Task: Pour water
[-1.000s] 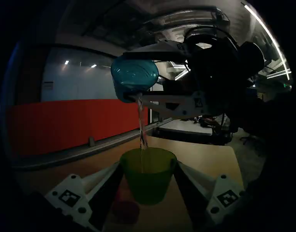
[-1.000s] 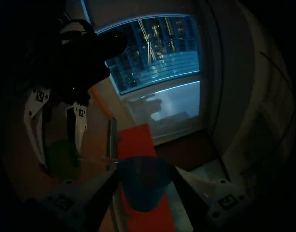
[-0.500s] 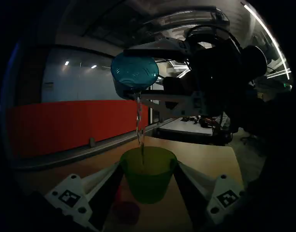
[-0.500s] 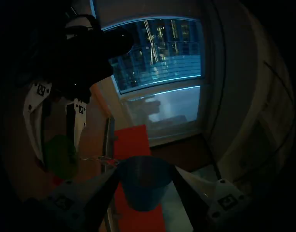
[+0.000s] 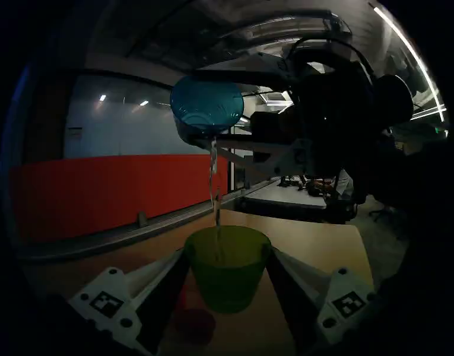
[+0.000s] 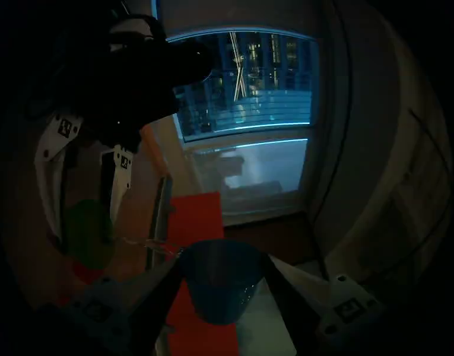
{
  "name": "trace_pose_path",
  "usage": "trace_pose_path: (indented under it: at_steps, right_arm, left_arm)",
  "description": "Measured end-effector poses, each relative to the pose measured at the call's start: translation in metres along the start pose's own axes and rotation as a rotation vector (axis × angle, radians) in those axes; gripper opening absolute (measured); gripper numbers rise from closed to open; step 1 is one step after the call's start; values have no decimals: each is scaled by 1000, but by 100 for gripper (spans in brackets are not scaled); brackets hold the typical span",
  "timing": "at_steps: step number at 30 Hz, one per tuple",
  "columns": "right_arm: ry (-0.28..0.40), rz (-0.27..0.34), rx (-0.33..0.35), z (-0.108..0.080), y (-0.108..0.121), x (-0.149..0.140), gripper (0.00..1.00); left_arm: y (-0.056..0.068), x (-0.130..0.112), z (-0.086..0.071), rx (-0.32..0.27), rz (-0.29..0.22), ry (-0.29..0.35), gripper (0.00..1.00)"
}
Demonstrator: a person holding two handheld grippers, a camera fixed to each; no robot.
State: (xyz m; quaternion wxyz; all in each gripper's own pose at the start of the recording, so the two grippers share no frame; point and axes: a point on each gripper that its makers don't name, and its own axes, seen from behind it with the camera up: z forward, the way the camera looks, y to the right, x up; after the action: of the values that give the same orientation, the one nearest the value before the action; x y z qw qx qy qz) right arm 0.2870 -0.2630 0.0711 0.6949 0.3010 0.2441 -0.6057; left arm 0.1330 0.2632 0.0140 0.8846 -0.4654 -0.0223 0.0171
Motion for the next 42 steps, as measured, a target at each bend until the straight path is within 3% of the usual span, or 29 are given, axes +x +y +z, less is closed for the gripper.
trace_pose_path:
  at_steps: [42]
  right_arm:
    - [8, -227, -19, 3, 11, 15, 94]
  left_arm:
    - [-2, 1, 0, 4, -2, 5, 85]
